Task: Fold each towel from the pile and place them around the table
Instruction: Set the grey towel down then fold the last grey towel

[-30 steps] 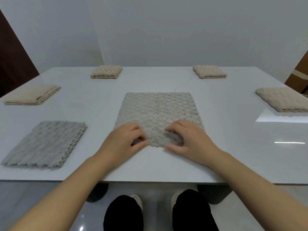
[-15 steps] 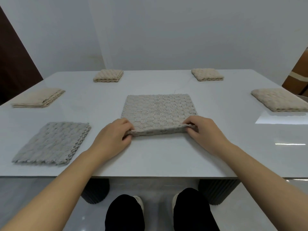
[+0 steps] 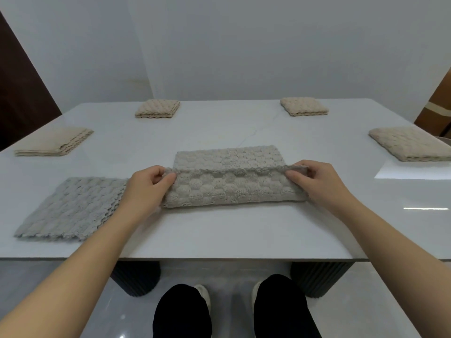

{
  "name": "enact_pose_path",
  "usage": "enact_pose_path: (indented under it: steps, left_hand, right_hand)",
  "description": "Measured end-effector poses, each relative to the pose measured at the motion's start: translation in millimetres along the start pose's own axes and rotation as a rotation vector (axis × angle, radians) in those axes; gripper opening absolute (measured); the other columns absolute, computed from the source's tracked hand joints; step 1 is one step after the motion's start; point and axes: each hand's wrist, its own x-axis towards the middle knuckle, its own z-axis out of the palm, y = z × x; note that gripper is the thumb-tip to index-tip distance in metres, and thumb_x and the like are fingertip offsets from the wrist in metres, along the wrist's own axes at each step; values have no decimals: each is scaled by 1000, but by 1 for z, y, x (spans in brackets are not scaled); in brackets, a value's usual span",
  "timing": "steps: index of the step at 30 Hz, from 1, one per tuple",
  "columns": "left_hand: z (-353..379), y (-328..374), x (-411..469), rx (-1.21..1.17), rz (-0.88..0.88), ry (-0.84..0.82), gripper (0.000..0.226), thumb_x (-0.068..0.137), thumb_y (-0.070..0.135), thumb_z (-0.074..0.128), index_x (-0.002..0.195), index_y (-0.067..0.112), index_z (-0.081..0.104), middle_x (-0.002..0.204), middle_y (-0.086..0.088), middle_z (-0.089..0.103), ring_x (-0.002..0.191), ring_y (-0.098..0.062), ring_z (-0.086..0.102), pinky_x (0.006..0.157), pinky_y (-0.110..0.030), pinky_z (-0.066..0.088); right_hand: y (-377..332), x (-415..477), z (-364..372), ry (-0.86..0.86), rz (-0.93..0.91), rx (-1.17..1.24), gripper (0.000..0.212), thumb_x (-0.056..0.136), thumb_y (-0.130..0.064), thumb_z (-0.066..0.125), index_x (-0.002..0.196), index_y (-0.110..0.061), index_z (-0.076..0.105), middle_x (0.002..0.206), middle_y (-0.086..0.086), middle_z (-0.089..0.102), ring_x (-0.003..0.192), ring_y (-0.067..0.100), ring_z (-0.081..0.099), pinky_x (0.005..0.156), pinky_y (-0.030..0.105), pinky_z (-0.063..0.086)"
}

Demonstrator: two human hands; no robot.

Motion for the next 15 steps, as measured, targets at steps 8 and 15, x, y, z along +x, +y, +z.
enact_pose_path:
  steps: [8,15]
  left_hand:
    - [22,15,47,83,-56,121,29,93,25,53,71,6,49,62,-1,48,59,-19,42,58,-31,33]
    - [44,16,91,172,-116,132,13,91,19,46,94,14,58,82,-7,64,73,-25,63,66,-39,54]
  right_hand:
    - [-2,63,19,83,15,-124,42,98,-32,52,72,-1,45,66,5,42,62,16,41,60,31,29]
    - [-1,115,39,111,-6,-271,40,99,-27,49,64,-12,37,59,5,40,59,18,38,57,33,26]
